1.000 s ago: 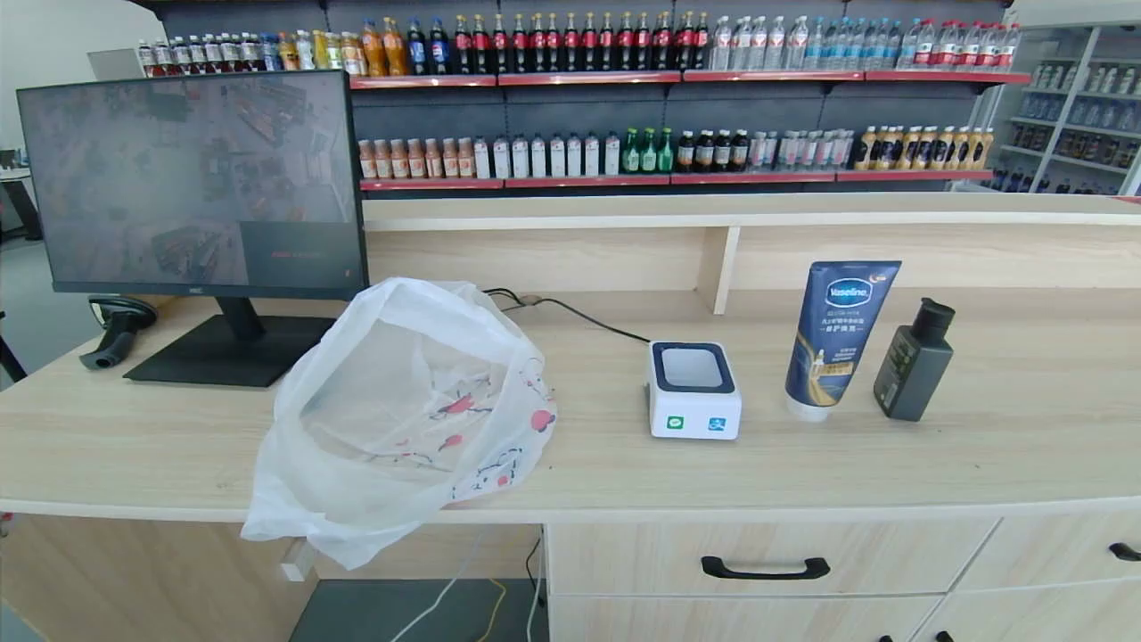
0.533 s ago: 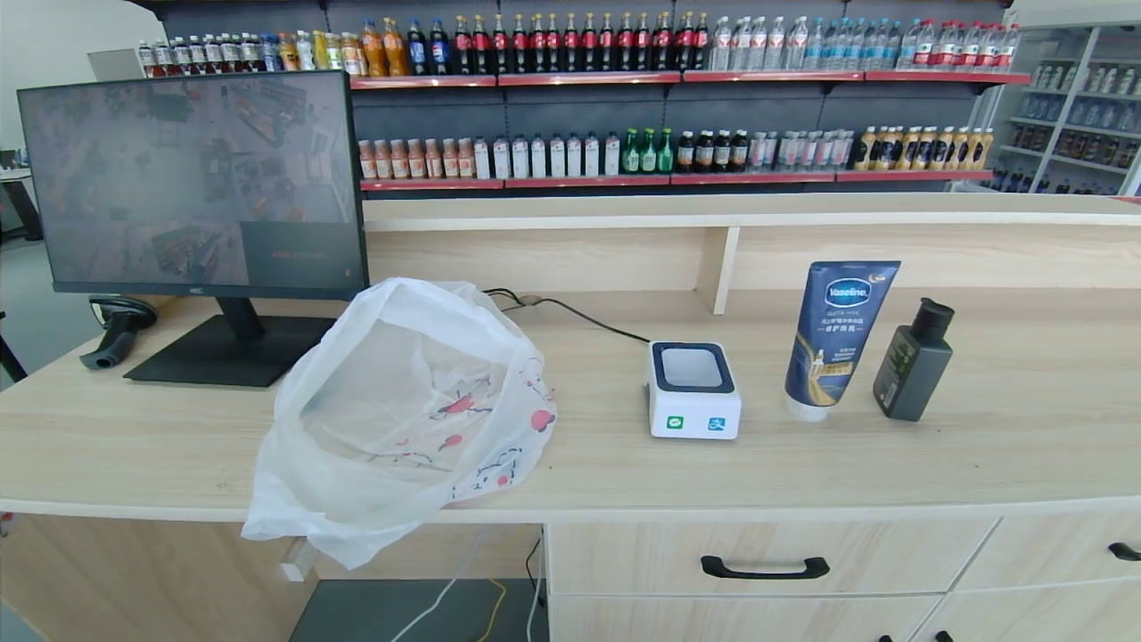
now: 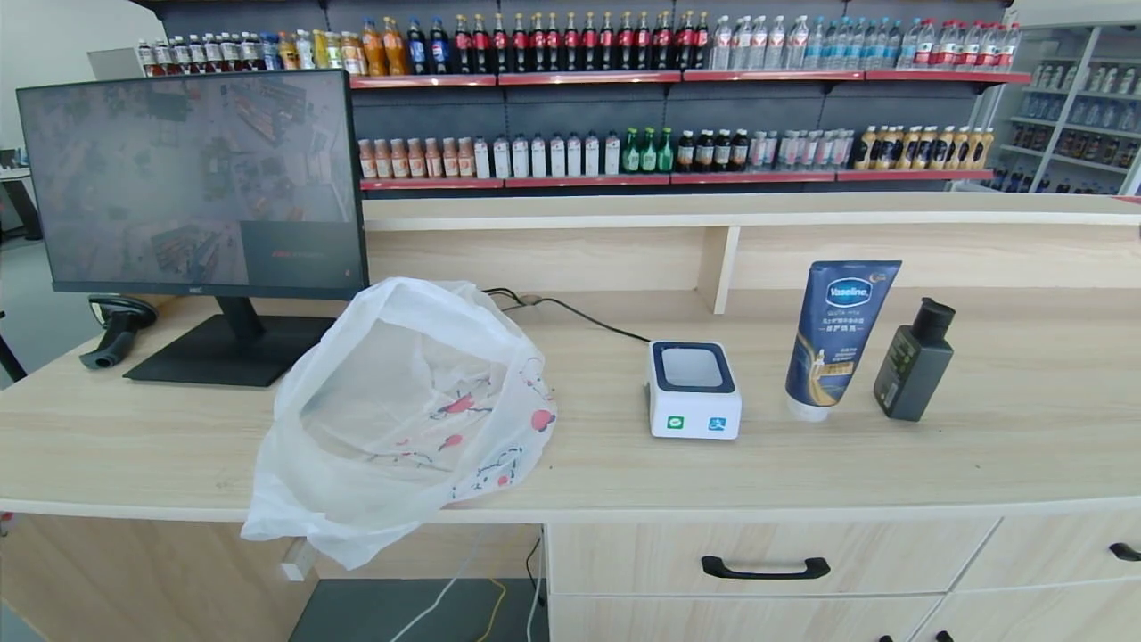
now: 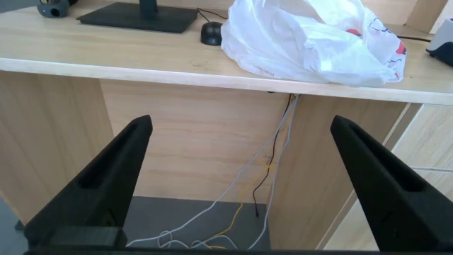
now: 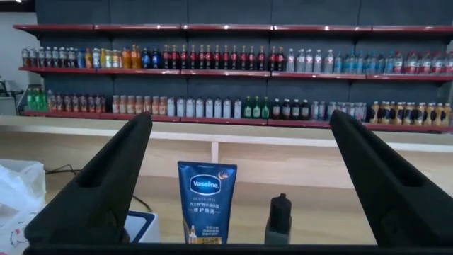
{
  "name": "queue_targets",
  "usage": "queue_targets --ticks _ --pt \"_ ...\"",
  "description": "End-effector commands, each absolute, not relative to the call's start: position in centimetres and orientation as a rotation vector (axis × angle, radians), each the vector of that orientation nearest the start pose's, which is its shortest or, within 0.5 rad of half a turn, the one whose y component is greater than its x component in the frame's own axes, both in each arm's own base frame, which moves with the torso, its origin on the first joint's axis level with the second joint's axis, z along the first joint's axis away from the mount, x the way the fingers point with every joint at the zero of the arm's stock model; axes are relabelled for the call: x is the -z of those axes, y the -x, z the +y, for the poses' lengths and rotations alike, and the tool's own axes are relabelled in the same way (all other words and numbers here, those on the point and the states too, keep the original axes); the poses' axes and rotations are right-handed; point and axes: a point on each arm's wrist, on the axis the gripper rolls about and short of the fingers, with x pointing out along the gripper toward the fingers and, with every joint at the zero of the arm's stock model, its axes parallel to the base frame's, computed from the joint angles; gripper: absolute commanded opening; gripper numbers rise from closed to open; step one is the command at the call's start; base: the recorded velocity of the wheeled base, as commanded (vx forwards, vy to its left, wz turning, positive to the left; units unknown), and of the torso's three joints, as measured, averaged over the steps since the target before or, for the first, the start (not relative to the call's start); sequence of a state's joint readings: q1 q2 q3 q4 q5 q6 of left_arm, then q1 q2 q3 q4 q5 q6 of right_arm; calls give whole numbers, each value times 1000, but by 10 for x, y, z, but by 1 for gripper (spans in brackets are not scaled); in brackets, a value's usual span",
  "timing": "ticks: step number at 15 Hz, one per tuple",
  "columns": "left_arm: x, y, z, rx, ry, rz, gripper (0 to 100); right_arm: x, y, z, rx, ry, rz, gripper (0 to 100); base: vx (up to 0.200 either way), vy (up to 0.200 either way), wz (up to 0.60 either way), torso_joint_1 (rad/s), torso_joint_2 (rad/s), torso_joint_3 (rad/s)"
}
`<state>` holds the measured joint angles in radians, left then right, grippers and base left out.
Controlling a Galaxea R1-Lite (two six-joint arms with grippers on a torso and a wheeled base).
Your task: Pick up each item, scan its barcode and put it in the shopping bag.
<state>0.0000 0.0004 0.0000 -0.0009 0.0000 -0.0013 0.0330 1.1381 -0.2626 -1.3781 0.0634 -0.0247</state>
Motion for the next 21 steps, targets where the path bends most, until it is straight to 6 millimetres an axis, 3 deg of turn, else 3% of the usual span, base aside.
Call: queue_targets --ticks 1,12,21 --pt "-76 23 0 0 2 -2 100 -191 -195 14 -116 31 -330 100 0 0 0 0 0 0" --pt "-76 23 0 0 2 -2 100 -150 -235 40 -257 0 -142 100 0 0 0 0 0 0" --pt "-76 23 0 0 3 -2 100 -143 -261 49 -278 -20 -130 100 0 0 0 0 0 0"
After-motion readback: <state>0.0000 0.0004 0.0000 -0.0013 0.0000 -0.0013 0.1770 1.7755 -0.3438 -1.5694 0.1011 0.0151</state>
